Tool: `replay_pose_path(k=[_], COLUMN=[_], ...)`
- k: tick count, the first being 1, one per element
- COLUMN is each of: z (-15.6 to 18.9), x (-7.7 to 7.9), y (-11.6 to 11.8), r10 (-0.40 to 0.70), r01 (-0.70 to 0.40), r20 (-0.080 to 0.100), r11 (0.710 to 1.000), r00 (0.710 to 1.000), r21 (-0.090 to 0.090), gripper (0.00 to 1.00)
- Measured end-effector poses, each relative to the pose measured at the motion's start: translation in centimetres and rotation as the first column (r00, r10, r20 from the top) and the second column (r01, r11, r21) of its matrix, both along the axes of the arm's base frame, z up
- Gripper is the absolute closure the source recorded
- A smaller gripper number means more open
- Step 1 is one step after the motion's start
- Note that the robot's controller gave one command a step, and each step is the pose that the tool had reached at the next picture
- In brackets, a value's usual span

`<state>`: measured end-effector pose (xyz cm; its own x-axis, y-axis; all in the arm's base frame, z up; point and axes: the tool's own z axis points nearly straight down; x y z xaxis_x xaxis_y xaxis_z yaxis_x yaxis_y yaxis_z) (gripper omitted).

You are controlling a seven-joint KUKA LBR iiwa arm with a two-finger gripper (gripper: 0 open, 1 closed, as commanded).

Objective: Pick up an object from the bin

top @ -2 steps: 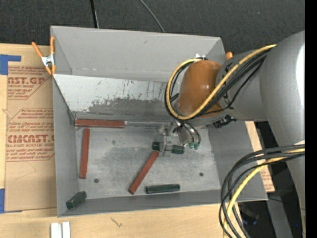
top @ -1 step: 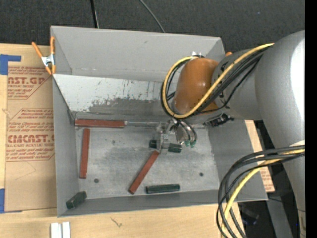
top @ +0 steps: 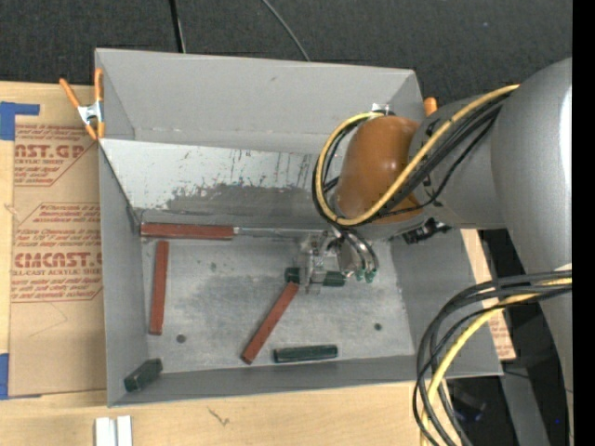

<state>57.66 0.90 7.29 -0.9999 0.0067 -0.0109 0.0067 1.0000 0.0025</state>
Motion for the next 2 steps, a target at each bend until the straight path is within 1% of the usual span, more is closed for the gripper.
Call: replay_pose_path(k=[1,2], z=[-0.24,-0.19], x=[-5.84,-5.83], y=[3.12,3.10], r10=[0.046,0.046], r01=[-0.046,-0.047], r20=[-0.010,-0.011], r11=[0.999,0.999], r00=[0.999,0.999], r21=[-0.002,-0.002], gripper=[0.00,1.00])
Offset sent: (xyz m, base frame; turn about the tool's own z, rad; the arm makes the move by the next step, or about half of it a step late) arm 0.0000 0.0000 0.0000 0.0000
